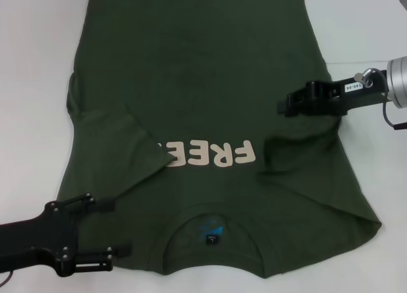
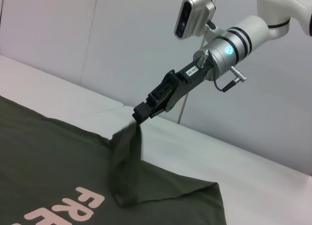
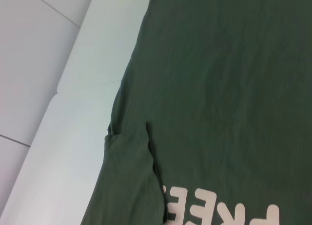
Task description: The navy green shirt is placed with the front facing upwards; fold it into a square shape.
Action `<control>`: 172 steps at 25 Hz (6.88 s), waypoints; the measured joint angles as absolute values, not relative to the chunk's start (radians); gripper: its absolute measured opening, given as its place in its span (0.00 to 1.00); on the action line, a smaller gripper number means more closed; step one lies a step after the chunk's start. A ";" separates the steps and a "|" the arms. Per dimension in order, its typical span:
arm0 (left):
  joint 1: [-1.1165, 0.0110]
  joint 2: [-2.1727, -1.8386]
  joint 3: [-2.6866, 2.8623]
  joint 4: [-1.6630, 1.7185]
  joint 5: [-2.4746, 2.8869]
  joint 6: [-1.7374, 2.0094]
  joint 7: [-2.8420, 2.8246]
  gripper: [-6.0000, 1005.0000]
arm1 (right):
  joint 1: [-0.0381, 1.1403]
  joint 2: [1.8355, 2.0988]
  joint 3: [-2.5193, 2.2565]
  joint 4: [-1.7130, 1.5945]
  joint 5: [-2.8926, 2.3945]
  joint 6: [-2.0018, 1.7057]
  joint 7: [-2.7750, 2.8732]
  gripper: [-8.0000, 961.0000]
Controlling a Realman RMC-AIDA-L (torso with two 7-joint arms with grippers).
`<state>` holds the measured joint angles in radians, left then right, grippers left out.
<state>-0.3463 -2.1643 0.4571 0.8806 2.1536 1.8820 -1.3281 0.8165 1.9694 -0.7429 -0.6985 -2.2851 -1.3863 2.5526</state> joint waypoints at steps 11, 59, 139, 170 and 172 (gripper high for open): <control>-0.353 -2.163 0.456 0.867 2.154 1.879 -1.330 0.93 | 0.842 1.941 -0.744 -0.697 -2.285 -1.385 2.543 0.62; -0.377 -2.163 0.460 0.867 2.155 1.879 -1.341 0.93 | 0.838 1.937 -0.773 -0.570 -2.546 -1.119 2.723 0.77; -0.524 -2.096 0.627 1.020 2.646 1.574 -2.510 0.88 | 0.421 1.875 -0.596 -0.804 -2.129 -1.560 2.375 0.77; -0.540 -2.106 0.696 1.013 2.670 1.510 -2.487 0.09 | 0.438 1.872 -0.589 -0.804 -2.131 -1.586 2.373 0.77; -0.541 -2.107 0.694 1.013 2.672 1.508 -2.487 0.05 | 0.440 1.872 -0.588 -0.804 -2.130 -1.587 2.373 0.77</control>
